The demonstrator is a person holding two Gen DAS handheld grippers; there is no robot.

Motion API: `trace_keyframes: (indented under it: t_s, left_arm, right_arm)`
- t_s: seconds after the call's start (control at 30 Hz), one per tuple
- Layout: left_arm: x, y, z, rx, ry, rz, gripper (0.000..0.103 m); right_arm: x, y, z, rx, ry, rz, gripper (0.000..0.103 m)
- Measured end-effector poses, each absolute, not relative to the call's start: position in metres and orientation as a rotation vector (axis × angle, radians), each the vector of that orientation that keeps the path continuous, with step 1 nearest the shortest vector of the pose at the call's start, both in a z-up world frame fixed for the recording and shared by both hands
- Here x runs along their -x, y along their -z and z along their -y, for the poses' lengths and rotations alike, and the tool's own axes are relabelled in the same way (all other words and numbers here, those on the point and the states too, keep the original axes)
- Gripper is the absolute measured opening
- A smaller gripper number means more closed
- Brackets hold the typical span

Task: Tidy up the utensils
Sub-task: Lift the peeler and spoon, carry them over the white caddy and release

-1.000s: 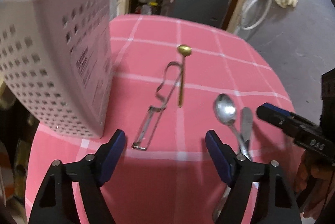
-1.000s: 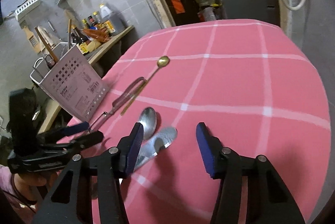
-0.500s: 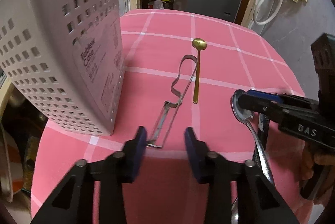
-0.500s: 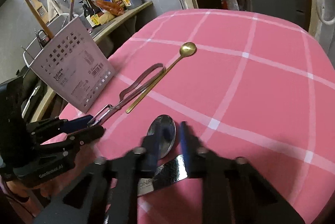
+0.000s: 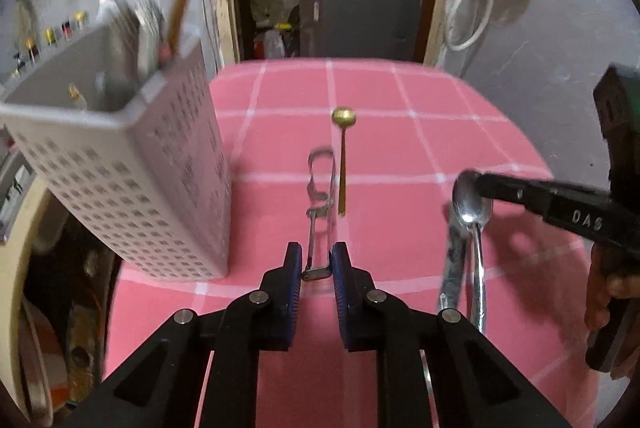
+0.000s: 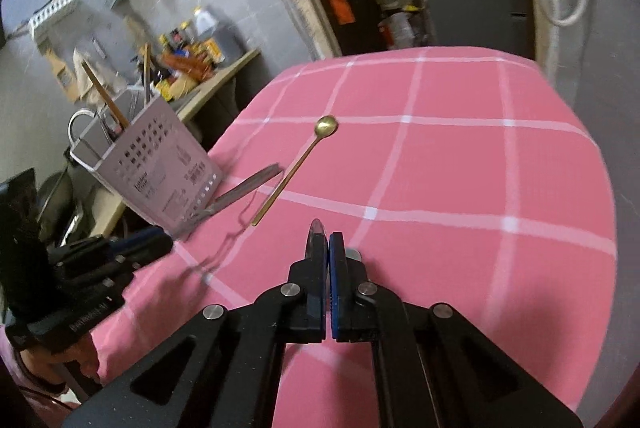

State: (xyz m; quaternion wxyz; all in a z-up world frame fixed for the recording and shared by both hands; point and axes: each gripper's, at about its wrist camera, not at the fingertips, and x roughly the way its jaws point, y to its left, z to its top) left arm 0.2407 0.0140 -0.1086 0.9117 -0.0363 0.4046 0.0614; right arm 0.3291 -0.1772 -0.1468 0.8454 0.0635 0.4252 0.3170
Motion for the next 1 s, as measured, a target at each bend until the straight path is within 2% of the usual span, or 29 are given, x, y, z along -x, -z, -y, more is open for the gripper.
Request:
trace_keyframes:
  t_s: [0.4, 0.67, 1.0]
  left_arm:
    - [-0.222, 0.041, -0.012, -0.004, -0.059, -0.645, 0.014]
    - [-0.223, 0.021, -0.023, 0.028, -0.023, -0.616, 0.014]
    - [-0.207, -0.028, -0.044, 0.098, 0.011, -0.536, 0.013]
  right_arm:
    - [-0.294, 0.121, 0.192, -0.231, -0.598, -0.818, 0.002]
    - [-0.284, 0.099, 0.183, -0.238, -0.602, -0.762, 0.002]
    - [-0.279, 0.033, 0.170, -0.241, -0.601, -0.590, 0.002]
